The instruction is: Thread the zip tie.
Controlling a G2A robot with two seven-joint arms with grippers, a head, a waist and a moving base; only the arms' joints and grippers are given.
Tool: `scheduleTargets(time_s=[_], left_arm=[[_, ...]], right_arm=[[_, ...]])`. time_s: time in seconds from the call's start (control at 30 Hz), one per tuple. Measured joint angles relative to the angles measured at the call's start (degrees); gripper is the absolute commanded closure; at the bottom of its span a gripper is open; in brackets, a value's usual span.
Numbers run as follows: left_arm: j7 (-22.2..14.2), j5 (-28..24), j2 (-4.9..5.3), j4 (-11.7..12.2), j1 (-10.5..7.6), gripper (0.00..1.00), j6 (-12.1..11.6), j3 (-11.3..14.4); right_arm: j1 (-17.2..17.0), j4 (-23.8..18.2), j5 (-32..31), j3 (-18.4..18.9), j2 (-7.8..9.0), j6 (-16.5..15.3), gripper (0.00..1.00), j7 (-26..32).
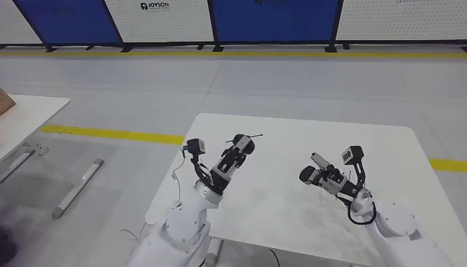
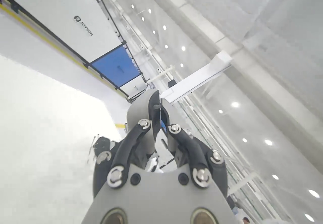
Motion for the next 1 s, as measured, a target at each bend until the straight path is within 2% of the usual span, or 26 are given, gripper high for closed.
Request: scheduleTargets(time_s=[0.13,0.23,0.33,0.43,0.5,0.57,0.63,0.73,0.87,0.93,1.0], left_arm=[[-0.64,-3.11,0.2,-4.6,2.32,1.0,-1.43,-1.94],[-1.61,-3.57,0.37,-7.28,3.88,1.0,-1.78,-3.04],[-2.63,-2.97,0.49,-8.64,4.99,1.0,-1.76,-3.52],[-3.47,-0.89,0.58,-8.03,5.4,1.0,-1.32,-3.21],[-2.96,1.43,0.52,-6.4,4.87,1.0,-0.26,-2.34],[-2.12,4.43,0.29,-3.0,3.4,1.0,1.66,-0.21],[-1.52,6.39,-0.04,1.31,1.07,1.0,3.62,2.4],[-0.43,7.8,-0.62,7.46,-2.47,1.0,5.28,6.01],[1.16,9.32,-1.34,14.38,-6.21,1.0,6.41,9.7],[1.86,8.41,-1.71,17.09,-7.74,1.0,6.58,10.95],[2.25,7.18,-1.92,18.57,-8.58,1.0,6.44,11.45]], right_arm=[[0.0,0.0,0.0,0.0,0.0,0.0,0.0,0.0],[0.0,0.0,0.0,0.0,0.0,0.0,0.0,0.0],[0.0,0.0,0.0,0.0,0.0,0.0,0.0,0.0],[0.0,0.0,0.0,0.0,0.0,0.0,0.0,0.0],[0.0,0.0,0.0,0.0,0.0,0.0,0.0,0.0],[0.0,0.0,0.0,0.0,0.0,0.0,0.0,0.0],[0.0,0.0,0.0,0.0,0.0,0.0,0.0,0.0],[0.0,0.0,0.0,0.0,0.0,0.0,0.0,0.0],[0.0,0.0,0.0,0.0,0.0,0.0,0.0,0.0],[0.0,0.0,0.0,0.0,0.0,0.0,0.0,0.0],[0.0,0.0,0.0,0.0,0.0,0.0,0.0,0.0]])
